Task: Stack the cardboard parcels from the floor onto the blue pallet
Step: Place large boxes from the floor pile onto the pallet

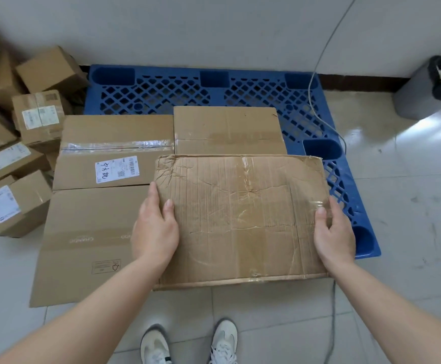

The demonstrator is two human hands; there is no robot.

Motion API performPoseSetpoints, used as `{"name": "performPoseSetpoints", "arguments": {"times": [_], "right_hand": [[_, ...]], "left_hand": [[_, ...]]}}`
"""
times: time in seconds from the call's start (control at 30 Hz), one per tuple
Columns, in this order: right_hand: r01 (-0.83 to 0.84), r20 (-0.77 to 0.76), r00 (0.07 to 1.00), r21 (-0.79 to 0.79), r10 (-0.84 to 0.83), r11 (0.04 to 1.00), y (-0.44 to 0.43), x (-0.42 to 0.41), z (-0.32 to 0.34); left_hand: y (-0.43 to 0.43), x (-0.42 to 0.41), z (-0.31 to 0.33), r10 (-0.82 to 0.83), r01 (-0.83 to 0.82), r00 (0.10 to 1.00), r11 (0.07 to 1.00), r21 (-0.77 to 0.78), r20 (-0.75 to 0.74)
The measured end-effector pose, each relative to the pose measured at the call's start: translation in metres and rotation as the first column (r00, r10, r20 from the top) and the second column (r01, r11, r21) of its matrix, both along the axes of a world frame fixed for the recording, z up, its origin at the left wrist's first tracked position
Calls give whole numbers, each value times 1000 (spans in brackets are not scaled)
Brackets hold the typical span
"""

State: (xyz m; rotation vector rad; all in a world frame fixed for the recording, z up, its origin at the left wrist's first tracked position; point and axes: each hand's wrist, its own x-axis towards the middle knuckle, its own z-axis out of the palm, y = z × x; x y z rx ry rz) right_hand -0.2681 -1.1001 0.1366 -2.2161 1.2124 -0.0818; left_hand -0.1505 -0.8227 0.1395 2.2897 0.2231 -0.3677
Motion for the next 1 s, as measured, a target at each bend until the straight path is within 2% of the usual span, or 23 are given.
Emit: {"name": "performPoseSetpoints", "arguments": {"times": [0.33, 0.73, 1.0], "right_hand": [[-37, -53, 998, 31, 38, 999, -23, -31, -63], [-59, -103, 992, 79, 67, 995, -33, -32, -167], [-48, -82, 995, 130, 59, 990, -35, -16, -226]], "left_hand": [[-20, -40, -61, 34, -31, 997, 998, 45, -69], [-30, -42, -156, 66, -60, 984, 997, 40, -166], [-40, -25, -203, 79, -50, 978, 988, 146, -196]]}}
